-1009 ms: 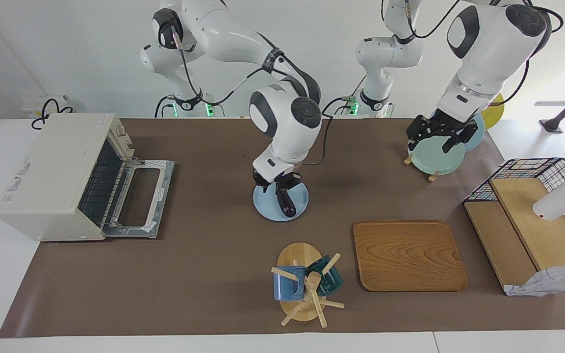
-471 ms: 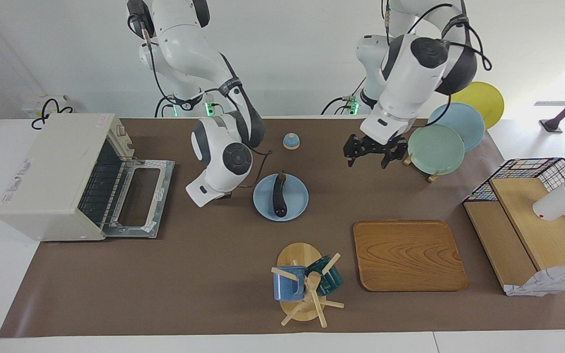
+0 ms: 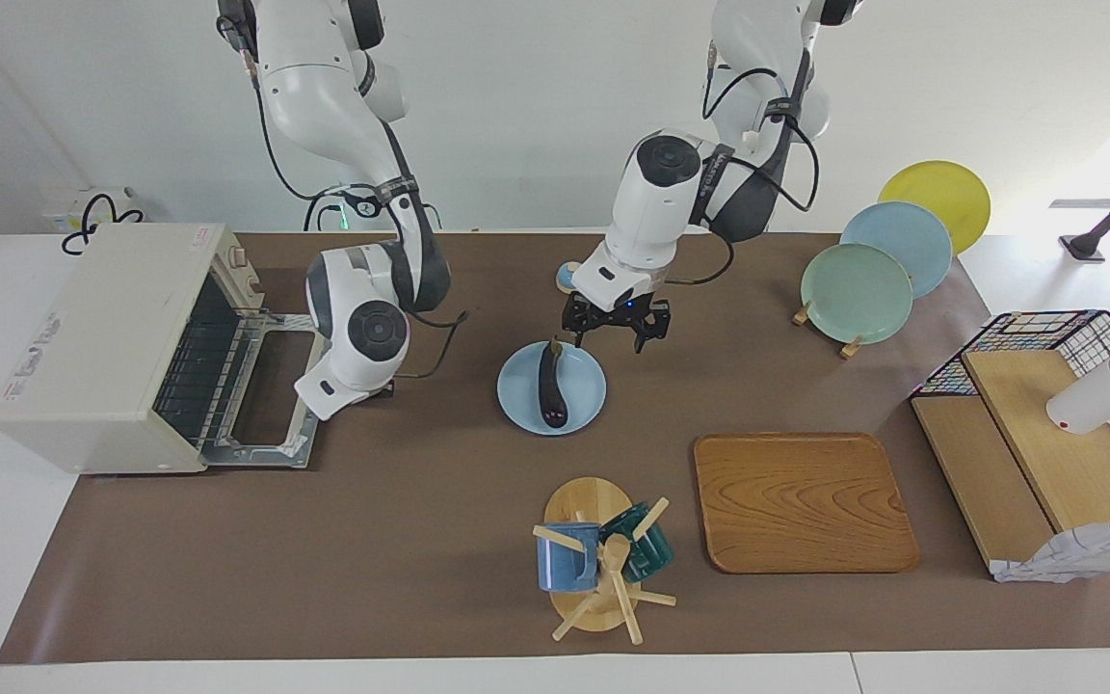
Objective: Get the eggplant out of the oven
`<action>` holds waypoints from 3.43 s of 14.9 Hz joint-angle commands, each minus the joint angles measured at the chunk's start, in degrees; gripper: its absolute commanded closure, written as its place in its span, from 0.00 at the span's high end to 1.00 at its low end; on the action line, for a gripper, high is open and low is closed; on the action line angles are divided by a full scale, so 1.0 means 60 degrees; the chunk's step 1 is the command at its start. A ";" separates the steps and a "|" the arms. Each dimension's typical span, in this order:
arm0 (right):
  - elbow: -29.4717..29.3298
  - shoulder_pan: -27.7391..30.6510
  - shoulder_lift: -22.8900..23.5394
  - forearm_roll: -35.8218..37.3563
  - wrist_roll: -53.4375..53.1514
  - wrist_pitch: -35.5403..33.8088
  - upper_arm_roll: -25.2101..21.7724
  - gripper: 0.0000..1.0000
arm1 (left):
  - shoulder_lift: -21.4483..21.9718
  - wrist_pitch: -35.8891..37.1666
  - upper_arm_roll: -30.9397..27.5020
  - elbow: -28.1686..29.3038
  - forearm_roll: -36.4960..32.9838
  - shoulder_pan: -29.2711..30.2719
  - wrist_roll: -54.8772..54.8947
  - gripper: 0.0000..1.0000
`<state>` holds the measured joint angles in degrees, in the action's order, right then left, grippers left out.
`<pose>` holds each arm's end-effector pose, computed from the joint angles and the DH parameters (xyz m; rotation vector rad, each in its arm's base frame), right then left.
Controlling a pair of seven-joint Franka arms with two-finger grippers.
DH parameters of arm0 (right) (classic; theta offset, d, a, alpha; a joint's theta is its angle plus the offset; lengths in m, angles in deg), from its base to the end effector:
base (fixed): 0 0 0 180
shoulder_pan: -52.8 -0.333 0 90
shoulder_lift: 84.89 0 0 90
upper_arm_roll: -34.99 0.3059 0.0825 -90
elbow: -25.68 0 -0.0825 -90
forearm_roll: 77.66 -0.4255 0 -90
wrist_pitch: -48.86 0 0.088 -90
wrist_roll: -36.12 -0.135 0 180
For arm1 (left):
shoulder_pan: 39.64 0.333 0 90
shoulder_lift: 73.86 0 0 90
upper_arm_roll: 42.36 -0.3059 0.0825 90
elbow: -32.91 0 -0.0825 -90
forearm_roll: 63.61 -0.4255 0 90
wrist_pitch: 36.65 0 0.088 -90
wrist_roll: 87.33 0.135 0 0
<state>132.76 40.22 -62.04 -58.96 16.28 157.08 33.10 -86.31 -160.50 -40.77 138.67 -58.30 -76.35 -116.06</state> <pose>0.6048 0.0814 0.2197 2.7265 0.0043 -0.3941 0.5158 -0.4141 0.3601 3.0104 -0.1782 0.0526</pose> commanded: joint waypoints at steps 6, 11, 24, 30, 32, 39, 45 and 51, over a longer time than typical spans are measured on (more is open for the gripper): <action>0.0449 0.0367 -0.0512 0.0660 0.0945 0.0113 0.0140 0.00 | -0.1528 -0.2267 -0.0164 0.0142 0.0097 -0.1000 -0.0515 1.00; 0.0405 0.1070 -0.1580 0.0662 0.2645 -0.0529 0.0140 0.00 | -0.1806 -0.2531 -0.0164 0.0142 0.0097 -0.1249 -0.0485 1.00; -0.0354 0.2258 -0.4232 -0.0302 0.5167 -0.3048 0.0140 0.10 | -0.2041 -0.2824 -0.0164 0.0083 0.0097 -0.1103 -0.0383 0.54; -0.1456 0.2316 -0.4058 -0.2853 0.4991 -0.2949 0.0126 0.31 | -0.1983 -0.2473 -0.0164 -0.0107 0.0097 -0.1015 -0.0383 0.00; -0.1456 0.2389 -0.4014 -0.2853 0.4933 -0.2978 0.0125 0.30 | -0.1779 -0.1978 -0.0164 -0.0253 0.0097 -0.0796 -0.0383 0.00; -0.1397 0.2316 -0.4087 -0.2869 0.4729 -0.3138 0.0111 1.00 | -0.1102 0.0205 -0.0178 -0.1511 0.0272 0.1193 0.0390 0.00; -0.1442 0.2024 -0.3984 -0.2722 0.4625 -0.3432 -0.0210 1.00 | -0.1395 0.0398 -0.0178 -0.1791 0.0360 0.3640 0.3363 0.00; -0.1427 0.1701 -0.4276 -0.2883 0.4668 -0.3388 -0.0826 1.00 | -0.3343 -0.0316 -0.0207 -0.3213 0.0273 0.4566 0.4202 0.00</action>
<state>124.55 50.96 -86.45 -74.58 44.79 137.01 29.28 -102.17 -160.38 -42.33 123.23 -57.50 -49.67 -92.61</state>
